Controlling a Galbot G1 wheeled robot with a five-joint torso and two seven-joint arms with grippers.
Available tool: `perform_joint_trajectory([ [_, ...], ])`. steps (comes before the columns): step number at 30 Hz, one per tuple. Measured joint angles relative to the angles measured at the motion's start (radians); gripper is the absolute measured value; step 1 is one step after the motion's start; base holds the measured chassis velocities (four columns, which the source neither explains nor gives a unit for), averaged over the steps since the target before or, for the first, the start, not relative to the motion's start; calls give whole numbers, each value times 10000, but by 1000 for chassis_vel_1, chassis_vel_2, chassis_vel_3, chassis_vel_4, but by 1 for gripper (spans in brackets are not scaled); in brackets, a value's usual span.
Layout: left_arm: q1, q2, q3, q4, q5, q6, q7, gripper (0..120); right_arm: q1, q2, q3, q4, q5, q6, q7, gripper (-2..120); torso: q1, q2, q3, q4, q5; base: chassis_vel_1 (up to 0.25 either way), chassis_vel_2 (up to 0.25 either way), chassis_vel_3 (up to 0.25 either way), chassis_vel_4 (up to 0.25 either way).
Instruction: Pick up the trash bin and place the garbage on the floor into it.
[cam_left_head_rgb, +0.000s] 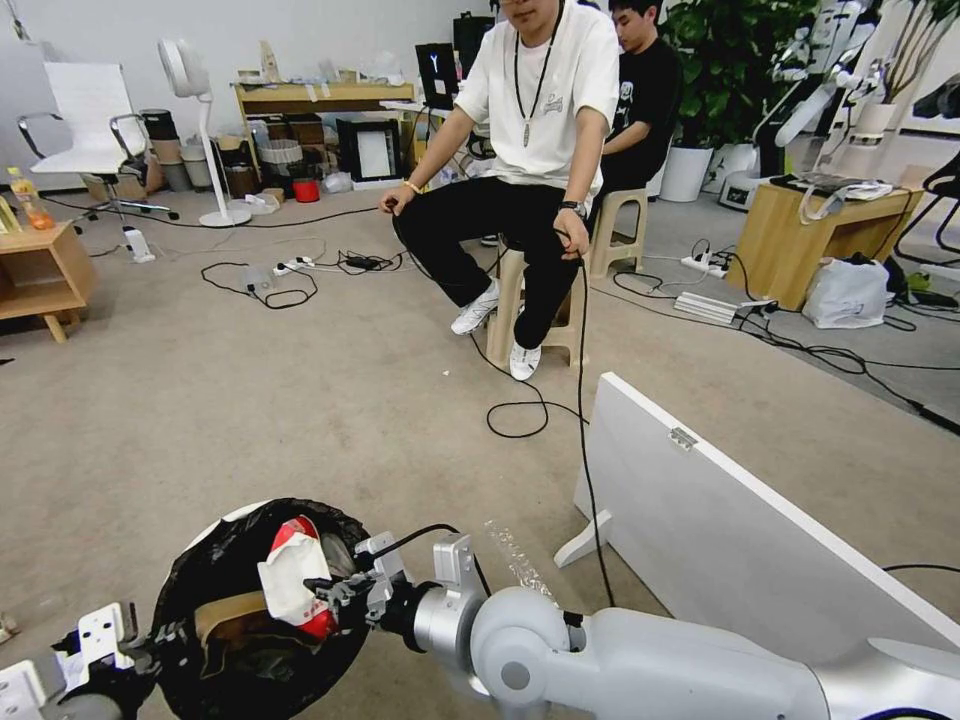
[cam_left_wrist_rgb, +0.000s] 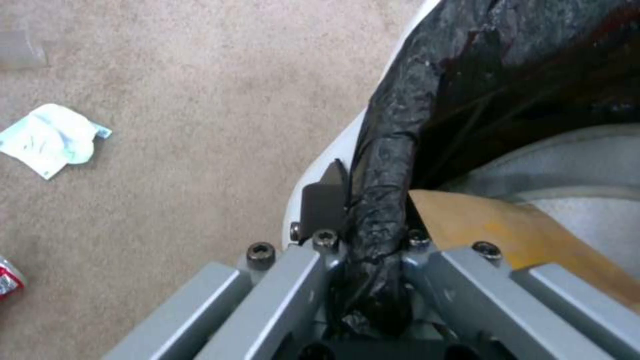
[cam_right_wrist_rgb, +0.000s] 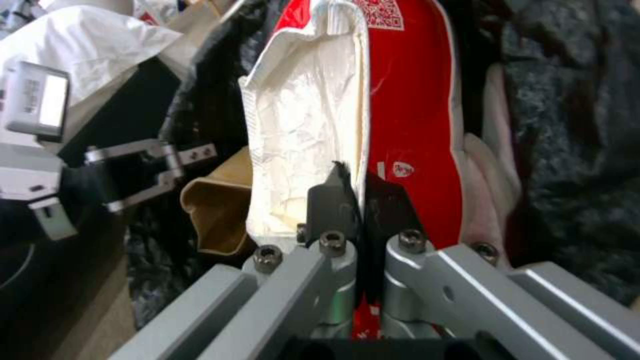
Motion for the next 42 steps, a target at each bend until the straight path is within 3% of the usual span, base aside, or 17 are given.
perform_joint_trajectory([
  [10, -10, 29, 0, 63, 4, 0, 15, 1, -339, 125, -7, -88, -148, -29, 345, 3, 0, 0, 0, 0, 0, 0, 0, 0, 0],
  [16, -27, 26, 18, 121, 15, 0, 18, 1, -315, 145, 12, 8, -270, -24, 441, 30, 0, 0, 0, 0, 0, 0, 0, 0, 0],
  [24, -43, 33, 19, 189, 24, 0, 21, 1, -307, 199, 107, 101, -301, -12, 529, 51, 0, 0, 0, 0, 0, 0, 0, 0, 0],
  [26, -44, 33, 19, 203, 26, 0, 26, 1, -292, 204, 206, 205, -308, -8, 571, 67, 0, 0, 0, -1, 0, 0, 0, 0, 0],
  [30, -51, 33, 19, 227, 26, 0, 27, 1, -290, 211, 285, 290, -315, -4, 608, 74, -1, 0, 0, 0, 0, 0, 0, 0, 0],
  [32, -56, 32, 21, 297, 33, 0, 27, 1, -286, 220, 461, 421, -335, 0, 629, 88, 0, 0, 0, 0, 0, 0, 0, 0, 0],
  [34, -56, 30, 23, 303, 35, 0, 27, 1, -283, 220, 487, 440, -340, 0, 631, 90, 0, 0, 0, 0, 0, 0, 0, 0, 0],
  [36, -60, 19, 37, 328, 57, 0, 33, 1, -259, 223, 697, 571, -375, 7, 638, 99, 0, -1, 0, 0, 0, 0, 0, 0, 0],
  [42, -68, 37, 32, 342, 66, 0, 36, 1, -250, 235, 1180, 691, -522, 60, 617, 100, 0, 0, 0, -1, 0, 0, 0, 0, 0],
])
